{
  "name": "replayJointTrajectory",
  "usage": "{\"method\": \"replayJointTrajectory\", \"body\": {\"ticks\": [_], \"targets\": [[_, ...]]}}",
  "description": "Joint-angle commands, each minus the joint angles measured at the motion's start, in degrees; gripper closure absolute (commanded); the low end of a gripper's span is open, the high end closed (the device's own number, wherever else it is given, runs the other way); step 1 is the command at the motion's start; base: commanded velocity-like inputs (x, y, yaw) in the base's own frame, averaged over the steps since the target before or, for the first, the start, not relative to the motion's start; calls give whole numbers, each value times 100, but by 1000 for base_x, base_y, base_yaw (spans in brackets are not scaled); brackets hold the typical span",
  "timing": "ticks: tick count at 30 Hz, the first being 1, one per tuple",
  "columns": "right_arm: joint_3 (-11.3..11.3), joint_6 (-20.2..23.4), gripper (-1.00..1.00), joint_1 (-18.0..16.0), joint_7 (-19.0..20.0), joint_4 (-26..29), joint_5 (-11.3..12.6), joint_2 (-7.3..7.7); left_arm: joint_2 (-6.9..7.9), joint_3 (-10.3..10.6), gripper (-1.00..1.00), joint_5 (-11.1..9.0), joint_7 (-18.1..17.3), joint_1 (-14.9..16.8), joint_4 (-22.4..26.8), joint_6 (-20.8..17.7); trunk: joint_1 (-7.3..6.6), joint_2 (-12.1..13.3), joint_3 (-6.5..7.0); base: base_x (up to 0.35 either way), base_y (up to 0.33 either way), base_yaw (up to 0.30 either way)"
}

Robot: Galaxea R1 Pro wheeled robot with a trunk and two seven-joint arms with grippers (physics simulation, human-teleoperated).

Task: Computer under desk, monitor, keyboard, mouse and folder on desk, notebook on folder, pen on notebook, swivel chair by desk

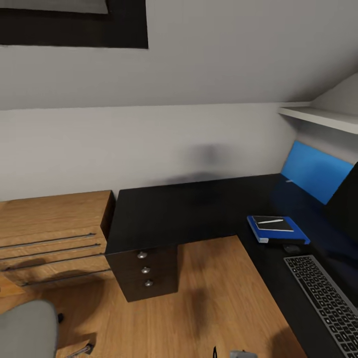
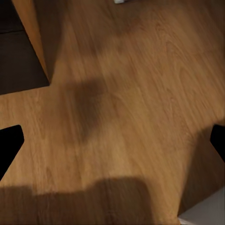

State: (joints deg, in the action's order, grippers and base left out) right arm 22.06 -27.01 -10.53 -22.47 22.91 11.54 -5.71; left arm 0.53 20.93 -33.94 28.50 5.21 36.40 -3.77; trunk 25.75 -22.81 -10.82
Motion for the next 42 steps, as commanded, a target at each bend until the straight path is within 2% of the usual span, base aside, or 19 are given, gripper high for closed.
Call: {"method": "replayJointTrajectory", "body": {"ticks": [1,5,8,12,13,20,30,36,42], "targets": [[48,-66,-100,-12,-32,-48,48,7,-9,40,-100,-4,46,6,-82,112,3,-11,-11,0,0,273],[45,-127,-100,-31,-17,-275,51,79,-54,56,-100,-6,45,6,-219,502,3,-11,-16,-56,0,228],[58,-154,-100,-35,-9,-374,36,115,-69,64,-100,-7,48,6,-241,573,3,-11,-19,-235,0,87],[84,-304,-100,-37,-5,-481,28,119,-74,68,-100,-7,50,6,-252,610,3,-11,-21,-300,0,31],[96,-474,-100,-37,-3,-698,24,116,-71,66,-100,-7,51,6,-255,622,3,-11,-21,-310,-76,2],[97,-619,-100,-37,-3,-734,24,117,-76,67,-100,-9,51,6,-256,629,3,-11,-9,-258,-210,47],[89,-800,-100,-37,-3,-753,16,123,-71,61,-100,-26,51,6,-264,632,3,-11,52,-125,-270,177],[92,-876,-100,-37,-3,-776,15,122,-65,56,-100,-33,51,6,-264,636,3,-11,90,-8,-54,192],[97,-885,-100,-37,-3,-788,15,116,-62,52,-100,-38,51,6,-265,633,3,-11,129,-151,144,194]]}}
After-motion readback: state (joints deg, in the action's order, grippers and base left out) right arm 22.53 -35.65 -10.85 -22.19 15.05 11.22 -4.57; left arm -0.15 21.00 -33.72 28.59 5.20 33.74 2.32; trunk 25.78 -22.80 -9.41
